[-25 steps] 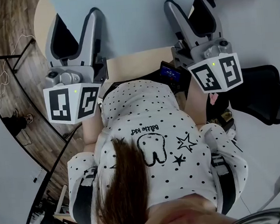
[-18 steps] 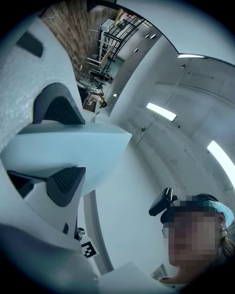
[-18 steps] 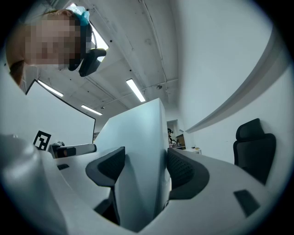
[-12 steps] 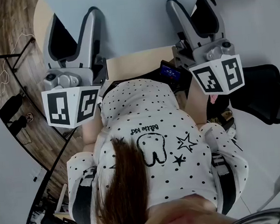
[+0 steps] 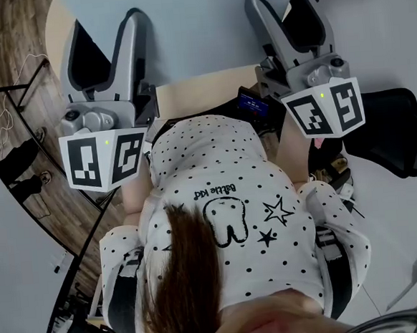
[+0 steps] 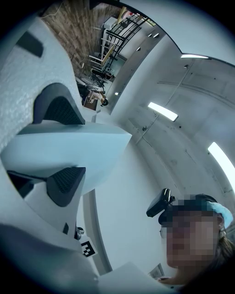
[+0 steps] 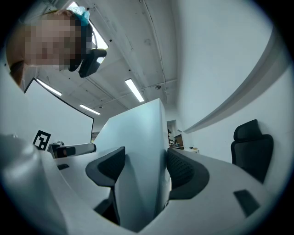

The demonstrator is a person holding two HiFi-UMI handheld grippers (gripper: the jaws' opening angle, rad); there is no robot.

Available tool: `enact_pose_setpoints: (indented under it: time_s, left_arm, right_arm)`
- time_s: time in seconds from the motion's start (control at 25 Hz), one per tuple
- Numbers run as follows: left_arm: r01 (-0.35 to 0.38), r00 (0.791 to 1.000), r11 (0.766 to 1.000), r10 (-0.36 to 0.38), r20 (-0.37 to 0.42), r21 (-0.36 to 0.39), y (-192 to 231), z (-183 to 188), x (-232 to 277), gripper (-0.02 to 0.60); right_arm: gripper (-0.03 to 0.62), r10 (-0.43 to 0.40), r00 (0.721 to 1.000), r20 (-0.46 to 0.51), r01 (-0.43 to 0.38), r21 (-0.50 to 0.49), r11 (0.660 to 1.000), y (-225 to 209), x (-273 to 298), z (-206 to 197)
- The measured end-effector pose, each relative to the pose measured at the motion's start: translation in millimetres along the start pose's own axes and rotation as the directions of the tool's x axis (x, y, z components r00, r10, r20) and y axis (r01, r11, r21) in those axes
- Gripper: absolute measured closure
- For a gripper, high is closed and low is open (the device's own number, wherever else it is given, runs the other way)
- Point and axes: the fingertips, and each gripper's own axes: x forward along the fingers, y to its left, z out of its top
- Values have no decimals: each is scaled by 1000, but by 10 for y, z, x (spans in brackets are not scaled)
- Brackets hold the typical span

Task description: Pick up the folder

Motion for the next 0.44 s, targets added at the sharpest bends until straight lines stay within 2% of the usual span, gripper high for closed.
enact_pose_setpoints:
  time_s: [0.44]
  left_arm:
    - [-3, 1000, 1000, 3, 3, -2, -1, -2, -16, 298]
  right_arm:
    - [318, -4, 1000, -7, 4, -5, 1000, 7, -2, -5]
